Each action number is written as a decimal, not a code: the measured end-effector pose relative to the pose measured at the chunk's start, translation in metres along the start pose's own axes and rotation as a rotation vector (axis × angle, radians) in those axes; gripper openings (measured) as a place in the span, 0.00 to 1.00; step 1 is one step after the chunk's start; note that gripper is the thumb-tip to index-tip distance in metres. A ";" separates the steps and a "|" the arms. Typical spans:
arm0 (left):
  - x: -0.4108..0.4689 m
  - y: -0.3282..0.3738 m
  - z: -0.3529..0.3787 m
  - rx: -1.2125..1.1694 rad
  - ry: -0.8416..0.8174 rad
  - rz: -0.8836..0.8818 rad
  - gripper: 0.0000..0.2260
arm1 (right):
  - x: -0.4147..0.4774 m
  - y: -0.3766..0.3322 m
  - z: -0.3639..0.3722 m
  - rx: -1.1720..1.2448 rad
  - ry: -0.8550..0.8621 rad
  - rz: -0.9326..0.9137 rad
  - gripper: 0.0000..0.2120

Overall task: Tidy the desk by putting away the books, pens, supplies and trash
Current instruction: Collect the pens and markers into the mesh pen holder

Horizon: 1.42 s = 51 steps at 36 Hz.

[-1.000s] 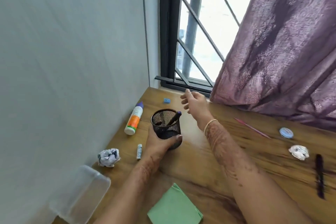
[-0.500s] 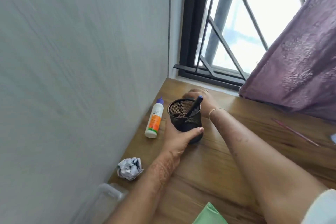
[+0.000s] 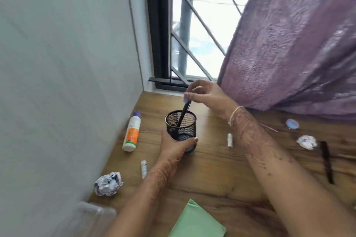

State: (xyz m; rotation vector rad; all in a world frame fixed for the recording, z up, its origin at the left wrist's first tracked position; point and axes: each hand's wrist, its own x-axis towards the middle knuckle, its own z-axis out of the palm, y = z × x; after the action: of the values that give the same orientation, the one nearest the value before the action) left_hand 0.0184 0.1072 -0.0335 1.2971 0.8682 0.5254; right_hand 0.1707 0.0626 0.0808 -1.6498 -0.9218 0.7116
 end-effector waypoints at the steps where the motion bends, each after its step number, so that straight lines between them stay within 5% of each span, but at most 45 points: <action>1: -0.001 -0.001 0.006 0.002 -0.010 0.000 0.41 | -0.008 0.000 -0.004 -0.043 -0.006 -0.007 0.14; 11: -0.027 0.005 0.066 0.038 -0.128 0.009 0.37 | -0.078 0.020 -0.049 -0.227 0.044 -0.028 0.13; 20: -0.044 -0.007 0.103 0.068 -0.222 -0.023 0.43 | -0.111 0.056 -0.107 0.023 0.443 0.007 0.03; 26: -0.051 -0.014 0.116 0.043 -0.272 -0.074 0.39 | -0.117 0.080 -0.125 0.160 0.498 0.043 0.07; 34: -0.052 -0.017 0.126 0.022 -0.286 -0.072 0.48 | -0.109 0.140 -0.154 -0.707 0.534 0.226 0.09; 40: -0.056 -0.016 0.128 0.009 -0.257 -0.076 0.43 | -0.106 0.152 -0.159 -1.106 0.394 0.181 0.13; 45: -0.063 -0.014 0.131 0.021 -0.221 -0.065 0.42 | -0.107 0.146 -0.157 -1.262 0.304 0.152 0.20; 51: -0.078 -0.012 0.140 0.057 -0.229 -0.040 0.38 | -0.120 0.144 -0.157 -1.124 0.288 0.181 0.18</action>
State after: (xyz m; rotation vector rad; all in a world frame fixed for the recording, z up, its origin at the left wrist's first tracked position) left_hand 0.0823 -0.0395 -0.0202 1.3591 0.7215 0.3148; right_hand 0.2685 -0.1385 -0.0182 -2.7490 -1.0284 -0.0152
